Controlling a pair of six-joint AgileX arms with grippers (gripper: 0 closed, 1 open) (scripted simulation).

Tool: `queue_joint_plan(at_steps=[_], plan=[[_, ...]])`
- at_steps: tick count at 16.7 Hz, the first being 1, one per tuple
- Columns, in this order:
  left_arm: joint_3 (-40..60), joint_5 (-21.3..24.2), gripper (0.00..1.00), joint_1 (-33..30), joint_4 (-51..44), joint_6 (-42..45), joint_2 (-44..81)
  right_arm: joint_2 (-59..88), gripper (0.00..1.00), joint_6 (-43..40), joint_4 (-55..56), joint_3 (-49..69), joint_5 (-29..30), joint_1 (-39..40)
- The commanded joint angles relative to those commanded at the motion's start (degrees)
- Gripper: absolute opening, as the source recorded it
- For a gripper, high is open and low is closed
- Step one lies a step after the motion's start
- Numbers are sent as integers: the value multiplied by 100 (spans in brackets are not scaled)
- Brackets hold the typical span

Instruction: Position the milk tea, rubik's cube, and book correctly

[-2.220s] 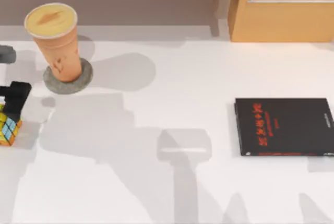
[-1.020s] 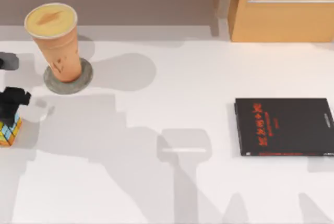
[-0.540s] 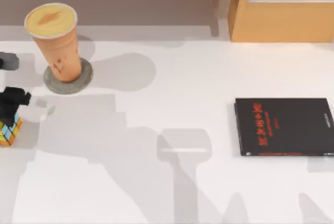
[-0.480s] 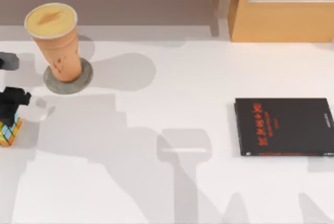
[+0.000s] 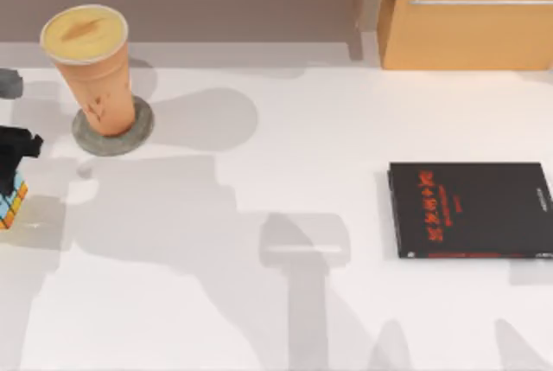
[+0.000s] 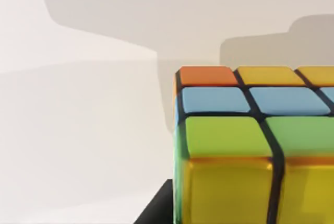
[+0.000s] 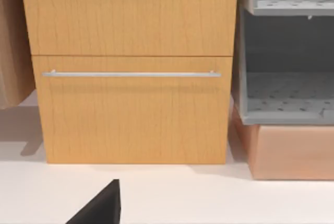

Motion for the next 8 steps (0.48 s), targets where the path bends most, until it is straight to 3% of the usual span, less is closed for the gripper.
queue_joint_plan(at_steps=[8], plan=[[221, 68, 0, -88, 132, 28, -381, 0, 100, 0, 0, 0, 0, 0]])
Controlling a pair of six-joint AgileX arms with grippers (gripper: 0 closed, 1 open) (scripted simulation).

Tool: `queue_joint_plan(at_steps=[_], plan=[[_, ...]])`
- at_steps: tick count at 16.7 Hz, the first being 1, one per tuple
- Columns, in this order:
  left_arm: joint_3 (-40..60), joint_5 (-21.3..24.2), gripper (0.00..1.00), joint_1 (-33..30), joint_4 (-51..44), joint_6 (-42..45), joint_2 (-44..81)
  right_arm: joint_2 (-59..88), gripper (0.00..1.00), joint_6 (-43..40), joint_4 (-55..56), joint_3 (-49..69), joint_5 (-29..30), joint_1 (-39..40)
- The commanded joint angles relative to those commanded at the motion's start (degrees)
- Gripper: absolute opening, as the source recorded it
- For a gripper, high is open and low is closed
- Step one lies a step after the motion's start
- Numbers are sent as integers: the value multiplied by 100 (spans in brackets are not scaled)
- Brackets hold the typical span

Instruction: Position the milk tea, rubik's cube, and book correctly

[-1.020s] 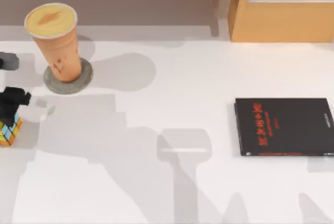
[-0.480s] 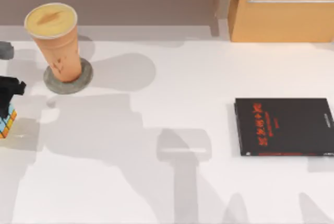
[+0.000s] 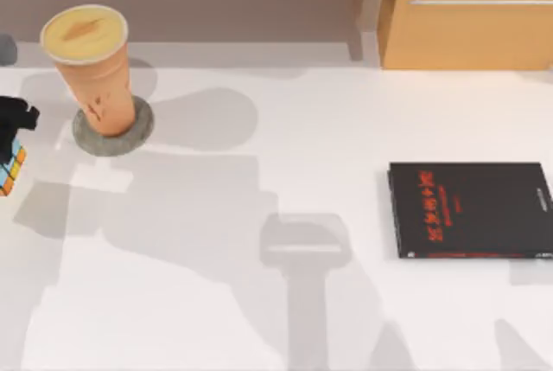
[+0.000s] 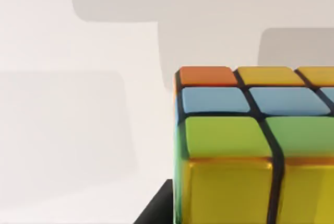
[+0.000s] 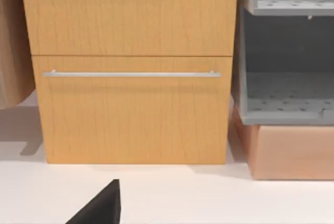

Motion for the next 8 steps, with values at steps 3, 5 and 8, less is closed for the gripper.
queue_joint_plan(at_steps=[3, 5, 8], plan=[[292, 78, 0, -80, 479, -94, -597, 0, 100, 0, 0, 0, 0, 0], [483, 136, 0, -147, 1071, -220, -1039, 0, 100, 0, 0, 0, 0, 0], [691, 207, 0, -274, 2388, -491, -1593, 0, 100, 0, 0, 0, 0, 0]])
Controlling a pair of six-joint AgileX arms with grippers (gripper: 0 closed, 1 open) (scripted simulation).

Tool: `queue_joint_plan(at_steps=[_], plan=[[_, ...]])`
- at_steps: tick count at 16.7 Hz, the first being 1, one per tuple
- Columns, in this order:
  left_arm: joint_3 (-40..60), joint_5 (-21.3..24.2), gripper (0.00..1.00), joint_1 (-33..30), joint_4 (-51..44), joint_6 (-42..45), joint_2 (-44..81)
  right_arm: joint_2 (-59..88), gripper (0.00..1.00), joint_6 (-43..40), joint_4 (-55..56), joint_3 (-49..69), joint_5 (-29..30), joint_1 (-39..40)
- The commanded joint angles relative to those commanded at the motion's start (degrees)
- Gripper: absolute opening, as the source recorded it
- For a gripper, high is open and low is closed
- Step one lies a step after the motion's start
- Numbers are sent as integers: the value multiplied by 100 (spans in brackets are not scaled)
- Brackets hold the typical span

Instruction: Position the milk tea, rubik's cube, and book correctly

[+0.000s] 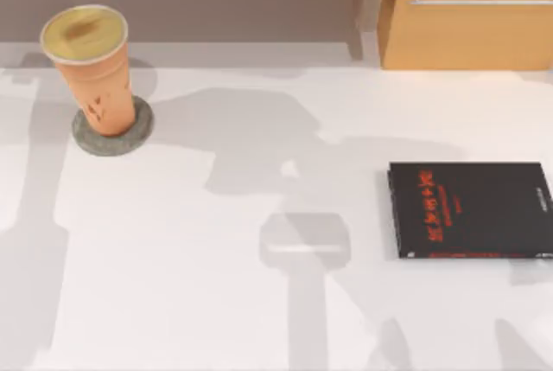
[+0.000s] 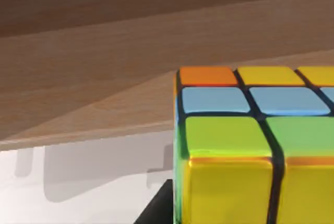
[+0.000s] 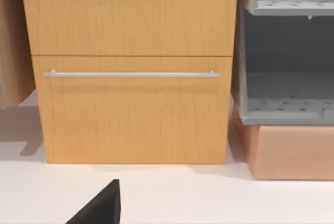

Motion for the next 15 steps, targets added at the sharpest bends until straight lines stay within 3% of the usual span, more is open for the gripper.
queue_joint_plan(at_steps=[7, 10, 15], plan=[[-307, -73, 0, -235, 3267, -778, -377, 0, 100, 0, 0, 0, 0, 0], [-561, -129, 0, -289, 3889, -999, -260, 0, 100, 0, 0, 0, 0, 0], [-628, -145, 0, -297, 4000, -1048, -220, 0, 100, 0, 0, 0, 0, 0]])
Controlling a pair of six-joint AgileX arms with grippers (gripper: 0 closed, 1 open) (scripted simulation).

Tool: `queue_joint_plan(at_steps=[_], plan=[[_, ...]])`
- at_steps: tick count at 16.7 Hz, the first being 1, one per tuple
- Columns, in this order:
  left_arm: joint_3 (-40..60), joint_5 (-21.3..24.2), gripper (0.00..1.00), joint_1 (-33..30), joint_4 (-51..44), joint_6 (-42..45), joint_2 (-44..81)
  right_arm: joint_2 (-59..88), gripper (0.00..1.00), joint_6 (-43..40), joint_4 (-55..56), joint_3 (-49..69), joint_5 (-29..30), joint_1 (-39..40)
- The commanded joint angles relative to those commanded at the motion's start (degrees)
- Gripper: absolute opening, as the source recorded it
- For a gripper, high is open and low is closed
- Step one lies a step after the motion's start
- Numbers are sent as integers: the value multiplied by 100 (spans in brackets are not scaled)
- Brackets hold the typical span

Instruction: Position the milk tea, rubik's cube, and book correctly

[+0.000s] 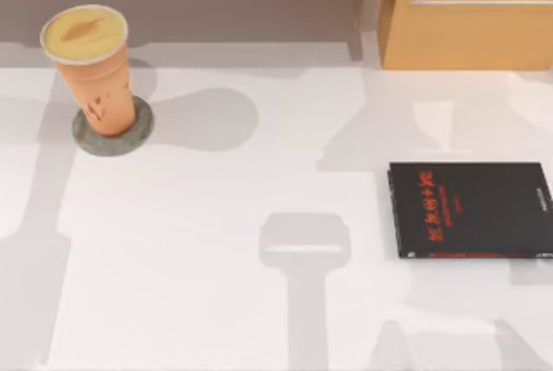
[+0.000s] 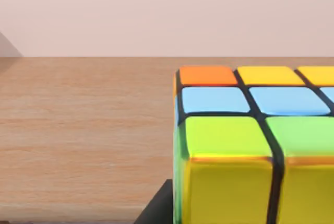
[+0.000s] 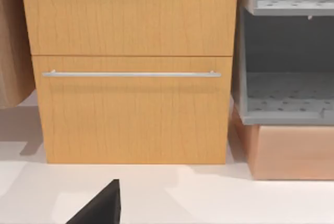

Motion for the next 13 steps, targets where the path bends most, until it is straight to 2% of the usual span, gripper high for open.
queue_joint_plan(at_steps=[4, 8, 13], plan=[[234, -9, 0, 152, 145, -33, 107, 0, 100, 0, 0, 0, 0, 0], [1106, -45, 0, 428, 365, -129, 809, 0, 100, 0, 0, 0, 0, 0], [2218, -1, 0, 123, -95, -77, 1923, 0, 100, 0, 0, 0, 0, 0]])
